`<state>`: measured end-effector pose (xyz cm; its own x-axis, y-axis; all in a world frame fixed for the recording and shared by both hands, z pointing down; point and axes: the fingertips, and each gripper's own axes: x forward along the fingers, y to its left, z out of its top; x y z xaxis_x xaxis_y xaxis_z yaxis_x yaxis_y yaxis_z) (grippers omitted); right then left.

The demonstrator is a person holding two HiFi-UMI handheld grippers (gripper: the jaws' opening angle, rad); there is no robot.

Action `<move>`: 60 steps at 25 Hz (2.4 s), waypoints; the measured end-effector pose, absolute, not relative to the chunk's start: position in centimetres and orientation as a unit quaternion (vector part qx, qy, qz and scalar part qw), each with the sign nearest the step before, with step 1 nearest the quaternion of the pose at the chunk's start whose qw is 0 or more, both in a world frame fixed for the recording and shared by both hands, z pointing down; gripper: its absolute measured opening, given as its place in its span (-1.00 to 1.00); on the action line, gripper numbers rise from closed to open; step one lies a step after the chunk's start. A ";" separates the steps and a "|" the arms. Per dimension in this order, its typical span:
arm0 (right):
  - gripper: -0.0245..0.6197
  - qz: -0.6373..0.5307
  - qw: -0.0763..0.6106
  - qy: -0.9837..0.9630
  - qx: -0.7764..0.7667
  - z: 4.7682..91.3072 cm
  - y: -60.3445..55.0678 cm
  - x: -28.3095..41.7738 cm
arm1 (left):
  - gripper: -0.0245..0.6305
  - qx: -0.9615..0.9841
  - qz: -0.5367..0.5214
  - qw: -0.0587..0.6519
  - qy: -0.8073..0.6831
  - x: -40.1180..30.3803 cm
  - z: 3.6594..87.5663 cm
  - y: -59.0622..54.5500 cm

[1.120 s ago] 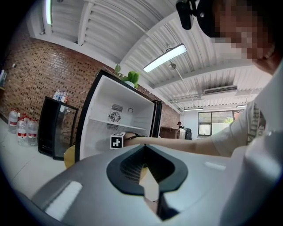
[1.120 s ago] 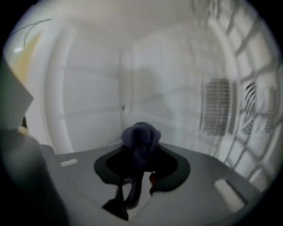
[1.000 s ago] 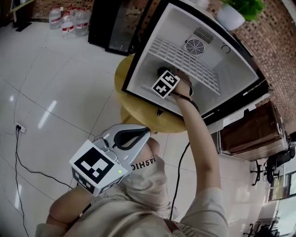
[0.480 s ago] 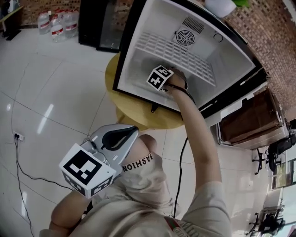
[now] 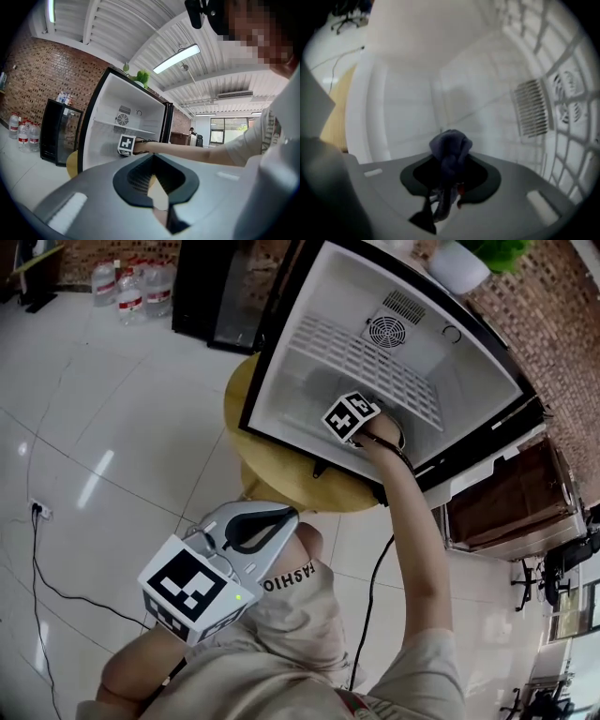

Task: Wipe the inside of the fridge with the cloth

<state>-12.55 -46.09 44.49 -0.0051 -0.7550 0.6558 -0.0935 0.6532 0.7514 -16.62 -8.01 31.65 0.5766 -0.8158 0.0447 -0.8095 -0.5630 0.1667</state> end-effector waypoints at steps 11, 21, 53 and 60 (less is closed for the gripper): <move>-0.59 -0.163 0.470 -0.851 0.168 46.7 -39.1 -28.4 | -0.93 0.890 -0.016 0.099 -0.444 -15.9 32.5 -7.9; -0.59 -0.143 0.707 -0.590 0.362 47.5 -44.9 -4.8 | -0.93 0.904 -0.008 0.111 -0.414 -13.9 33.2 -7.7; -0.58 -0.193 0.625 -0.687 0.317 45.3 -38.4 -11.0 | -0.93 0.907 0.007 0.121 -0.403 -11.9 34.1 -7.9; -0.57 -0.135 0.421 -0.889 0.120 45.6 -28.6 -30.2 | -0.93 0.904 0.002 0.123 -0.410 -13.2 34.2 -7.9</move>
